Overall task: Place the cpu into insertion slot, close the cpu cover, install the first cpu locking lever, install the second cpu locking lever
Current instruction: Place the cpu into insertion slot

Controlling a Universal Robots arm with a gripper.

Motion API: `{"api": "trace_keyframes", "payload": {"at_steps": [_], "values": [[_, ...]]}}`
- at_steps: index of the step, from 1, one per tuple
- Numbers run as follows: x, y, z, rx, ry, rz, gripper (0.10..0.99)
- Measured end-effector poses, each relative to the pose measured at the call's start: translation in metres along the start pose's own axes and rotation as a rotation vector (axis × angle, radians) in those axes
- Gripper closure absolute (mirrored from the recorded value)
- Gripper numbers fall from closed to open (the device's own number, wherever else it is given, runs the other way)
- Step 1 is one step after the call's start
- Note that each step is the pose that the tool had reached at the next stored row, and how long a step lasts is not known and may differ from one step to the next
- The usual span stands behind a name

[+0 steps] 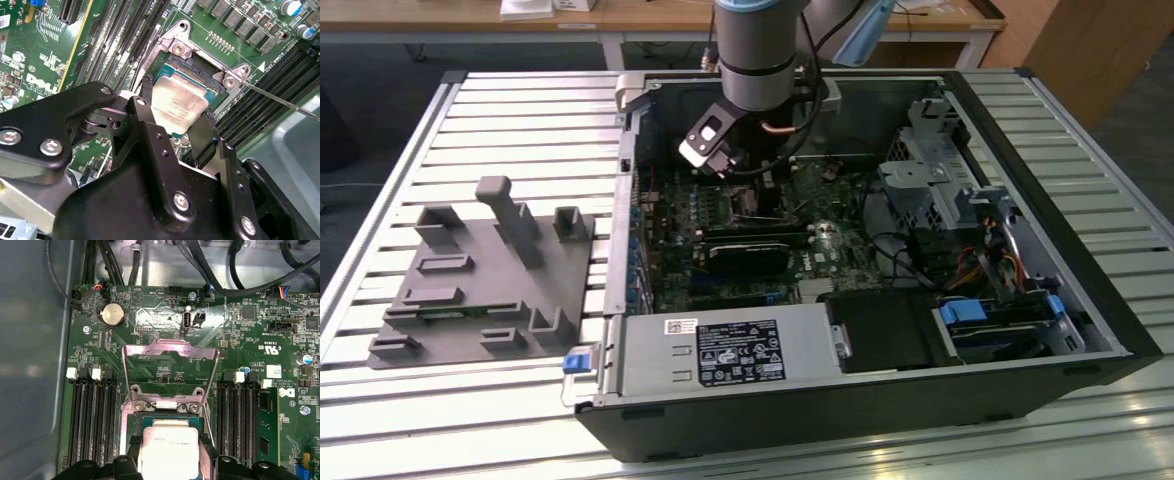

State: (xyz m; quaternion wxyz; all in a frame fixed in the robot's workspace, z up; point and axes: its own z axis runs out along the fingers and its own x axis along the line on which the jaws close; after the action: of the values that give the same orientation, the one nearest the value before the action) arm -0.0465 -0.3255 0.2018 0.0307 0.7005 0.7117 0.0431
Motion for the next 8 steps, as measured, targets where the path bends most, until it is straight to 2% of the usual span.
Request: {"api": "trace_keyframes", "payload": {"at_steps": [8], "values": [[0.002, -0.0004, 0.0047, 0.0, -0.0001, 0.0, 0.549]]}}
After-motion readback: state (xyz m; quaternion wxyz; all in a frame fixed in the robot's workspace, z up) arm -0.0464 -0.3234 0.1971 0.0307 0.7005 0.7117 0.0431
